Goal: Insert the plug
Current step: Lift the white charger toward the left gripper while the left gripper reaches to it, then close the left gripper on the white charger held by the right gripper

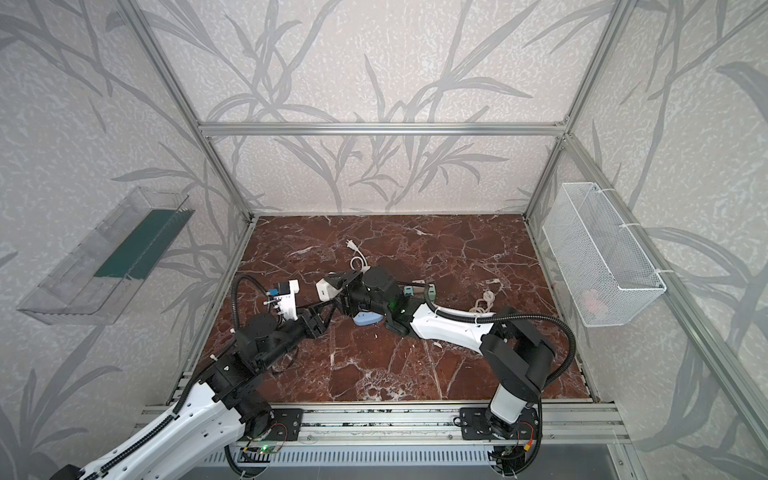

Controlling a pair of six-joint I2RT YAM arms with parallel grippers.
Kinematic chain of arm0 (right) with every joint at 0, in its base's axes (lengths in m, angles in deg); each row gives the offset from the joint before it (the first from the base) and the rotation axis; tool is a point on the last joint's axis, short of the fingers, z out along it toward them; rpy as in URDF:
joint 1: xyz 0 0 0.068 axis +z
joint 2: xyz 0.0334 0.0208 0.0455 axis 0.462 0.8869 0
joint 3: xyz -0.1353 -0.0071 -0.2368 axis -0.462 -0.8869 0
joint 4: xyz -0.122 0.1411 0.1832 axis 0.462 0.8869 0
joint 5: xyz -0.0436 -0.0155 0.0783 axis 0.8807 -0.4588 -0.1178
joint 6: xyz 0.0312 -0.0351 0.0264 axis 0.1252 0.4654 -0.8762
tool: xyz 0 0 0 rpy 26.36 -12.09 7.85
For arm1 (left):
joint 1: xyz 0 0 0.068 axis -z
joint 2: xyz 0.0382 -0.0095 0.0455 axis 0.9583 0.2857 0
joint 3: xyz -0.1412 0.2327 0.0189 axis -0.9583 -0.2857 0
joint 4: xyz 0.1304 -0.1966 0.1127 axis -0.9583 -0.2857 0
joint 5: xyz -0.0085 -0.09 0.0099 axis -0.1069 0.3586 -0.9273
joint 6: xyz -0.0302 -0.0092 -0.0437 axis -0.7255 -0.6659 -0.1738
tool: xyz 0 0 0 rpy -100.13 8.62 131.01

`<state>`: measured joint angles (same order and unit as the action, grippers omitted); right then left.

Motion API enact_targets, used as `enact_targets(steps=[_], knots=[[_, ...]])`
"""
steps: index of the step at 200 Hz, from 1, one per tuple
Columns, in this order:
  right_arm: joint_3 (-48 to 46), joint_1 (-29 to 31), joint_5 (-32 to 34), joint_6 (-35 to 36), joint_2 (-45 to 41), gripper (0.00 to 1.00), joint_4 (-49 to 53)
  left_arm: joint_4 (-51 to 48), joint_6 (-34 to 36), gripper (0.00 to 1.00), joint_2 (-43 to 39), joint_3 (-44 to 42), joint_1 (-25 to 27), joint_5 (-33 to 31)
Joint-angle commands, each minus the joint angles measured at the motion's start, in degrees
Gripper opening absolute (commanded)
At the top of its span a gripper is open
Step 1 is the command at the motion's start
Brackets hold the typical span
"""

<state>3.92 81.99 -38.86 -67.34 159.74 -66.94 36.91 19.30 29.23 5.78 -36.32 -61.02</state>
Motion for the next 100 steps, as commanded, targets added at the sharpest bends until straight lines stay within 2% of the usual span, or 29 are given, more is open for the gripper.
enact_targets(steps=[1, 49, 76, 100], knots=[[1.7, 0.8, -0.2, -1.3, 1.3, 0.0, -5.6, 1.4, 0.8, 0.57, -0.2, 1.8, 0.4, -2.0], [1.2, 2.3, -0.2, -2.4, 3.3, 0.0, -8.0, -0.7, 2.1, 0.54, -1.5, 2.5, 0.5, -4.8], [0.8, 2.5, -0.3, -2.3, 3.6, 0.0, -9.1, -2.5, 3.2, 0.44, -2.1, 2.9, 0.5, -5.8], [0.7, 2.6, -0.9, -2.4, 3.8, 0.0, -9.6, -3.3, 3.5, 0.41, -2.6, 2.7, 0.4, -6.6]])
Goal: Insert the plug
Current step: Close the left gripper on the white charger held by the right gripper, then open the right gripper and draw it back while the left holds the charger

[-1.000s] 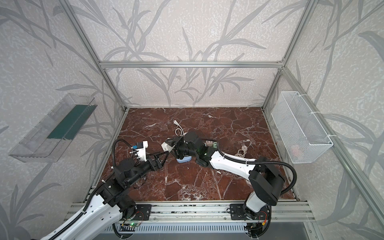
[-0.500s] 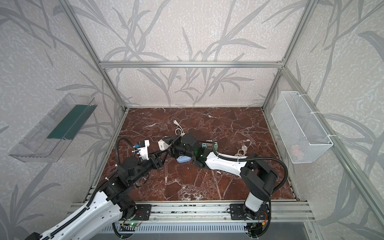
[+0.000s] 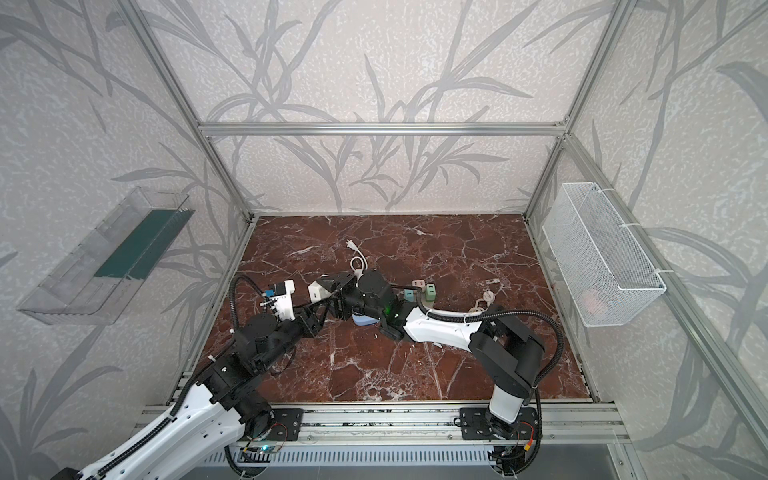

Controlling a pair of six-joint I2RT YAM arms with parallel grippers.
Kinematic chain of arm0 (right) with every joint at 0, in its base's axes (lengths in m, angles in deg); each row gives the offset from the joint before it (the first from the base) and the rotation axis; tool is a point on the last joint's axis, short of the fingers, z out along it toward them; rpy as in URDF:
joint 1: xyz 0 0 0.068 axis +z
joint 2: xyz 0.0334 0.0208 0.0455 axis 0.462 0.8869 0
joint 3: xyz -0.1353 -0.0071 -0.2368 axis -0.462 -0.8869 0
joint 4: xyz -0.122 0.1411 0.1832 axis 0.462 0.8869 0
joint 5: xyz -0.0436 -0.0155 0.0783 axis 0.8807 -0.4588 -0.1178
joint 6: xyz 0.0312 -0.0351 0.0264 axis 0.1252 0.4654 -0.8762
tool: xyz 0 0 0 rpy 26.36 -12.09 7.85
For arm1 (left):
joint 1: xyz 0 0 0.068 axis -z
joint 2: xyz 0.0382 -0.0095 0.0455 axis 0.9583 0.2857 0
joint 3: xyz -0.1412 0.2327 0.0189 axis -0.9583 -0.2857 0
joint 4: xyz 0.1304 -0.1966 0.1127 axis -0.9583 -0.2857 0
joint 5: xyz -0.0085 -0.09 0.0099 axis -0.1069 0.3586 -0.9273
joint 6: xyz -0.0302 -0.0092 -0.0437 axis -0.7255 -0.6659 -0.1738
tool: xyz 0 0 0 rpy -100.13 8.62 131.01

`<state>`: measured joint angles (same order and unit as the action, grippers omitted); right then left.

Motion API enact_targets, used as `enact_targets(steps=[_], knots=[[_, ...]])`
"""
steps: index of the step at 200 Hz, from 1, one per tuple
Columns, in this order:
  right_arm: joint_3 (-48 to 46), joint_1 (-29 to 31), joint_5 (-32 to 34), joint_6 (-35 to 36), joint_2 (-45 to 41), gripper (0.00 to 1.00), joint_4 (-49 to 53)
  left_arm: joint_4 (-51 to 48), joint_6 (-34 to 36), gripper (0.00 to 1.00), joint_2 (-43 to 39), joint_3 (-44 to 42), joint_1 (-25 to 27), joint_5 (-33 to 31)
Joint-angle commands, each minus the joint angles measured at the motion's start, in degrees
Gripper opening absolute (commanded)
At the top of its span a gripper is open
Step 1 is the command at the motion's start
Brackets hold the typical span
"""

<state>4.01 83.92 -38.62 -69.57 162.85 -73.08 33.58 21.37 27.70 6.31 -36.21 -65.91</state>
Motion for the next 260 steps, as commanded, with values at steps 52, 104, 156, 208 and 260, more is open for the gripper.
enact_targets(steps=[52, 104, 156, 208, 260], knots=[[0.8, 0.9, -4.1, 1.2, 0.3, 0.0, 2.0, -1.3, 3.6, 0.38, -1.2, 2.5, 0.5, -2.0], [2.1, 1.2, -7.4, 2.0, 2.0, 0.0, 2.2, -2.1, 6.3, 0.24, -0.1, 3.2, 0.4, -1.4], [-1.4, 1.7, -7.2, 0.6, 2.4, 0.0, 0.6, -3.6, 8.1, 0.37, 2.5, 3.8, 0.4, -1.9], [-2.7, 1.7, -8.5, -0.8, 4.3, 0.0, -5.4, -1.3, 7.7, 0.11, 3.7, 3.0, 0.5, -1.8], [-4.6, 1.4, -7.5, -0.1, 5.2, 0.0, -11.5, 1.1, 8.7, 0.0, 3.6, 2.3, 0.6, -0.3]])
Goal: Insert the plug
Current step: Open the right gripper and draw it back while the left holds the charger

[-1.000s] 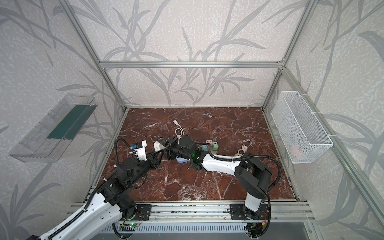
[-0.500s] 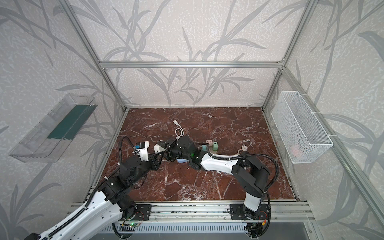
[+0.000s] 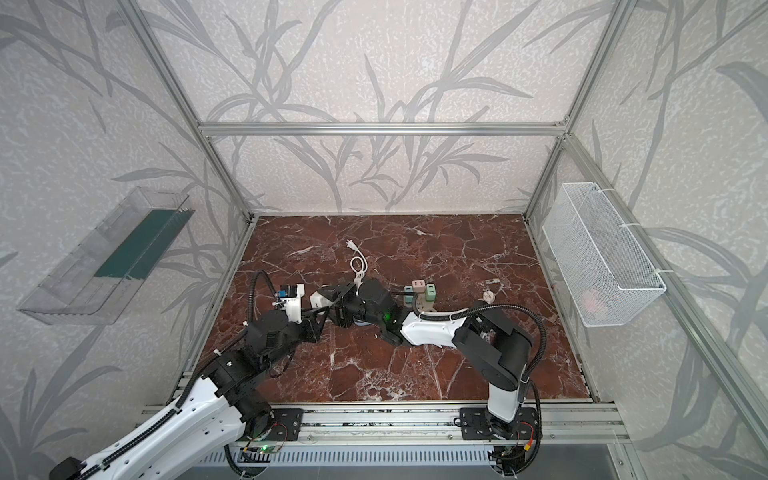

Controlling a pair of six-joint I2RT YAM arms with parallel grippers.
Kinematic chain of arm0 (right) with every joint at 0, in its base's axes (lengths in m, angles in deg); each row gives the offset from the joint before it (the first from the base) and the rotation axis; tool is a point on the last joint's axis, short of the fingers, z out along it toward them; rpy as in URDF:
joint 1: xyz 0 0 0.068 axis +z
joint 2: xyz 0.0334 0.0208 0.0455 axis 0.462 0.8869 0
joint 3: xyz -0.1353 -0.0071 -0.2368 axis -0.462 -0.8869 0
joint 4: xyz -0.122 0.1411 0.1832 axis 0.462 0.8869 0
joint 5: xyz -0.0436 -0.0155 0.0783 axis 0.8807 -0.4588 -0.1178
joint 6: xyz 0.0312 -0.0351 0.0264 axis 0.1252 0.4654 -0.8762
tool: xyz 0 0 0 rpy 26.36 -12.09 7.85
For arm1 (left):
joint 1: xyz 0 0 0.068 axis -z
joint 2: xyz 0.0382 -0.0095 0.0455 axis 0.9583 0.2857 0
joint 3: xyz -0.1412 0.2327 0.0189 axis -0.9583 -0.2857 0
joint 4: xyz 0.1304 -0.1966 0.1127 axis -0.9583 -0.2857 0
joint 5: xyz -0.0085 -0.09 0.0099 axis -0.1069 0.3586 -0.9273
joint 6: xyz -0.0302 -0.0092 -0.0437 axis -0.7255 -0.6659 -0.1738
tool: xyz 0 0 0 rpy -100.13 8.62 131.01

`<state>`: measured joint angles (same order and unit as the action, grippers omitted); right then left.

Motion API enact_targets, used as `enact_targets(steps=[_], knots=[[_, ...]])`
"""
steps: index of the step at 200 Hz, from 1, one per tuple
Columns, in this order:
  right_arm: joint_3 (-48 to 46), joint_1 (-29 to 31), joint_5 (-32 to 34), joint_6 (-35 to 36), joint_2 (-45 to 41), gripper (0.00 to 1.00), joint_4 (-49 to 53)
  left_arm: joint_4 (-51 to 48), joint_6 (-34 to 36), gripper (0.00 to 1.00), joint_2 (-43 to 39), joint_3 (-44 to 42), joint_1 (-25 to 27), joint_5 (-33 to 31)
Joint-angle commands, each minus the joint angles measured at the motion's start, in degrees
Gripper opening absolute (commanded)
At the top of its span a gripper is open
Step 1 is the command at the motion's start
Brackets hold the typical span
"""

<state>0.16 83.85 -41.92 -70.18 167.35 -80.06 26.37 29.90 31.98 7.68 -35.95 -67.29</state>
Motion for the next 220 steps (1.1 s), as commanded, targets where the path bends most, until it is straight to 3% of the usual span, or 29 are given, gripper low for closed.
enact_targets(steps=[1, 20, 52, 82, 110, 150, 196, 220], knots=[[-0.8, 1.4, -4.1, 0.5, 0.7, 0.01, -4.5, 8.2, 0.3, 0.0, -0.7, 0.9, 0.3, 1.1], [-1.3, 0.7, -4.2, 2.4, 1.0, 0.17, -6.1, 8.4, 1.0, 0.0, -0.6, 1.2, 0.3, 1.6], [-1.7, -0.5, -3.7, 6.8, -1.1, 0.59, -3.1, 8.5, 1.2, 0.0, 0.1, 1.5, 0.2, 3.1], [-2.2, -2.2, -3.9, 10.2, -3.6, 0.76, 0.4, 8.8, 1.4, 0.0, 1.0, 1.9, 0.3, 3.8], [-3.9, -3.9, -3.3, 13.7, -7.4, 1.0, 3.9, 8.8, 2.2, 0.0, 2.2, 2.7, 0.3, 3.9], [-7.0, -7.3, -3.4, 21.3, -16.2, 1.0, 16.1, 5.3, 3.0, 0.0, 2.6, 4.9, 0.3, 1.7], [0.3, -9.1, -2.7, 43.7, -21.9, 0.74, 48.6, -9.4, 0.4, 0.0, 5.7, 14.0, 0.2, -0.6], [2.5, -9.1, 0.4, 50.8, -21.9, 0.61, 56.8, -18.6, -0.5, 0.0, 10.8, 20.5, 0.2, 0.4]])
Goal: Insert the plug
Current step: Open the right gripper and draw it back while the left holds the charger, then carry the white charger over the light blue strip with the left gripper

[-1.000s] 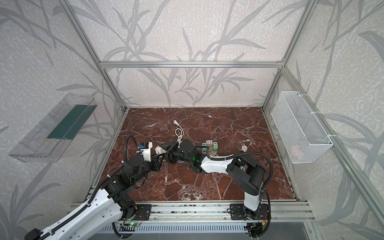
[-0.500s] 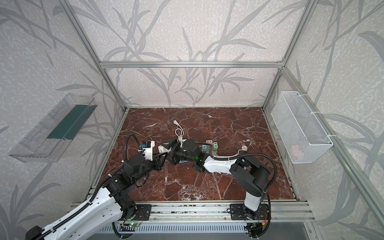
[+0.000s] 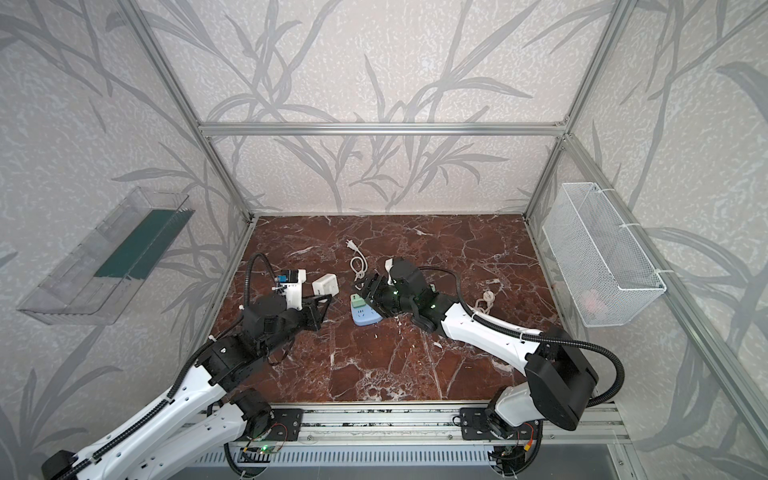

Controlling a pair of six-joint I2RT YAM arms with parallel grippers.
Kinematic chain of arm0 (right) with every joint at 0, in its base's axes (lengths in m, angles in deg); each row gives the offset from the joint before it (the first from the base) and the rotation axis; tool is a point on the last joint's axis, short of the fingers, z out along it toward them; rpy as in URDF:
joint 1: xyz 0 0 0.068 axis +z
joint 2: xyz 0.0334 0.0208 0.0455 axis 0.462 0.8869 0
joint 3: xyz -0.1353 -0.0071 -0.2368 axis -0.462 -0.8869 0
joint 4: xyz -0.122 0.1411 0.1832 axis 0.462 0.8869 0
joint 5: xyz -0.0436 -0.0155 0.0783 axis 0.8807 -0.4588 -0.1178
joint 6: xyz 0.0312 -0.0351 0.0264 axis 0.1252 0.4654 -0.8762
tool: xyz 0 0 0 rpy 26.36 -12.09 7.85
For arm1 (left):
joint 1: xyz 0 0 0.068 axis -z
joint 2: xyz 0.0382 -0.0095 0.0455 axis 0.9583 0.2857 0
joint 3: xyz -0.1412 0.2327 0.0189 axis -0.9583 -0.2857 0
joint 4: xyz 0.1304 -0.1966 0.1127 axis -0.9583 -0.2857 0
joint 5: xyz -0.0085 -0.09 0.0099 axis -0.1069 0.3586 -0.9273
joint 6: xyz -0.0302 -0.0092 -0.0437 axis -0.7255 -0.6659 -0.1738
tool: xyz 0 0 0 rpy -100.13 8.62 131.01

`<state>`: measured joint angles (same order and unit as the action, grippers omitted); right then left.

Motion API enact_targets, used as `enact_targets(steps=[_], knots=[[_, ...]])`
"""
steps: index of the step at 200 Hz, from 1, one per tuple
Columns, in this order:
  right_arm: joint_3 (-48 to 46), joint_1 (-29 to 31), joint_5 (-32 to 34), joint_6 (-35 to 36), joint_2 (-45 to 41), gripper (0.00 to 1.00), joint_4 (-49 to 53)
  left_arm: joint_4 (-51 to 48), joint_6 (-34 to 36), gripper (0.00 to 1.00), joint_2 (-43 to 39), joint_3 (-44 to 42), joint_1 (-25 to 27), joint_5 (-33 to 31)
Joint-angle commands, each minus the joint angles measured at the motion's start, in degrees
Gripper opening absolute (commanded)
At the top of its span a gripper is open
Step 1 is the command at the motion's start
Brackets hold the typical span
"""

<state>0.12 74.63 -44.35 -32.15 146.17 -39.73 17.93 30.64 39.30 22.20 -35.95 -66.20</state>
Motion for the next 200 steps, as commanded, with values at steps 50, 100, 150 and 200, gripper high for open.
enact_targets(steps=[50, 100, 150, 200], knots=[[2.8, 0.1, 12.4, 20.0, 0.3, 0.44, 22.3, -20.9, -4.3, 0.0, 11.1, 14.2, 0.3, 1.7], [3.4, 0.0, 16.8, 21.5, 5.2, 0.42, 22.0, -23.7, -5.1, 0.0, 14.5, 16.3, 0.3, 2.8], [5.2, -0.3, 19.4, 20.4, 11.2, 0.37, 22.1, -20.1, -5.2, 0.0, 13.5, 12.6, 0.8, 3.9], [9.6, -0.7, 22.4, 19.2, 17.5, 0.34, 27.0, -20.0, -4.1, 0.0, 13.6, 12.2, 0.9, 4.6]])
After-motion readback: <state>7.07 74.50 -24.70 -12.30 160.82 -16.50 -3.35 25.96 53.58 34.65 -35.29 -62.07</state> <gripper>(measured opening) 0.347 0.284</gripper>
